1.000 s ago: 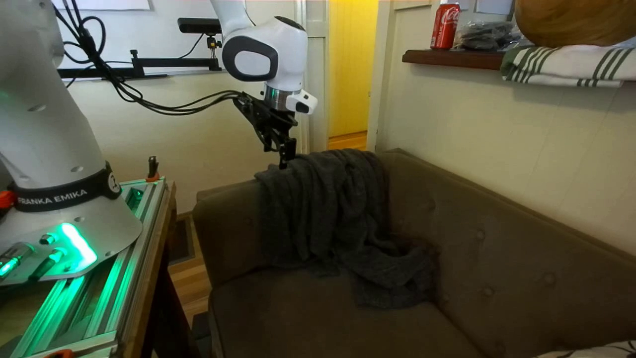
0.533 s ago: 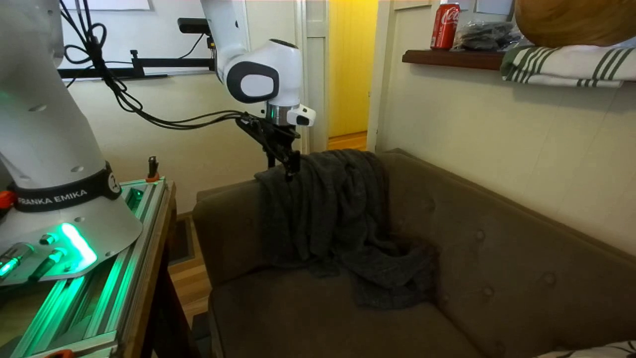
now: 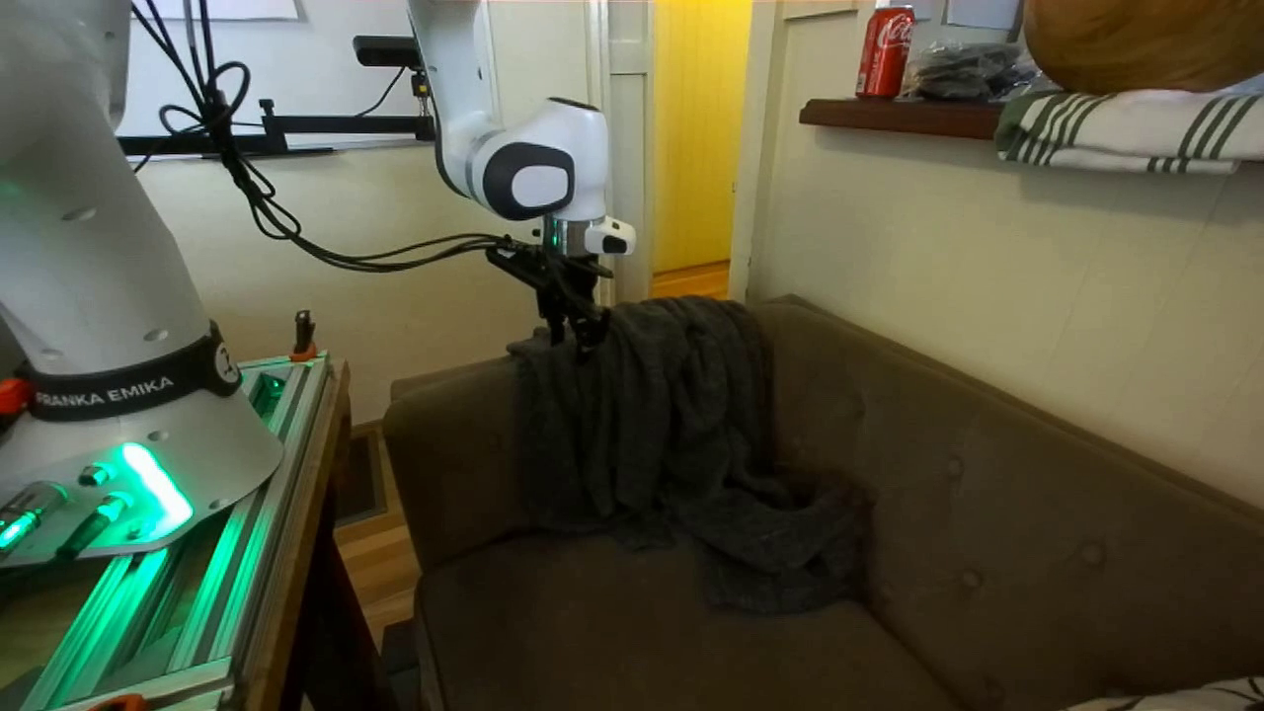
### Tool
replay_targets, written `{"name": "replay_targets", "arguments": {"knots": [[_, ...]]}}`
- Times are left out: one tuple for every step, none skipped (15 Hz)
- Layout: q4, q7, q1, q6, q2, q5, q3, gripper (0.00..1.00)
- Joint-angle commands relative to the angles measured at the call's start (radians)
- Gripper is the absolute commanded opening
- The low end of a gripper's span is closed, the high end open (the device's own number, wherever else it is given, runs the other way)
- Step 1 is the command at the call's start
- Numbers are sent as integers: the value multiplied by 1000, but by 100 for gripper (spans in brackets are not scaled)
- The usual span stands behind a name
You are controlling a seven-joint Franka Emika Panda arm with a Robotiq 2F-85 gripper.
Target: Spread out the blanket on the armrest
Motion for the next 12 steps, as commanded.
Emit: {"name": "replay_targets", "arguments": {"knots": [[27, -56, -128, -75, 12, 60, 150, 33], [25, -106, -199, -104, 9, 115, 227, 27], [27, -146, -250, -140, 9, 158, 282, 20], [23, -205, -312, -178, 3, 217, 346, 13], [12, -274, -363, -225, -13, 267, 397, 6], [-1, -347, -413, -266, -25, 324, 443, 0], [-16, -398, -444, -334, -47, 360, 464, 0], [-32, -428, -462, -389, -69, 389, 470, 0], [-52, -470, -479, -440, -93, 419, 471, 0], [-78, -469, -468, -470, -127, 425, 441, 0], [-95, -490, -463, -487, -150, 441, 419, 0], [-112, -488, -438, -483, -175, 436, 384, 0]]}}
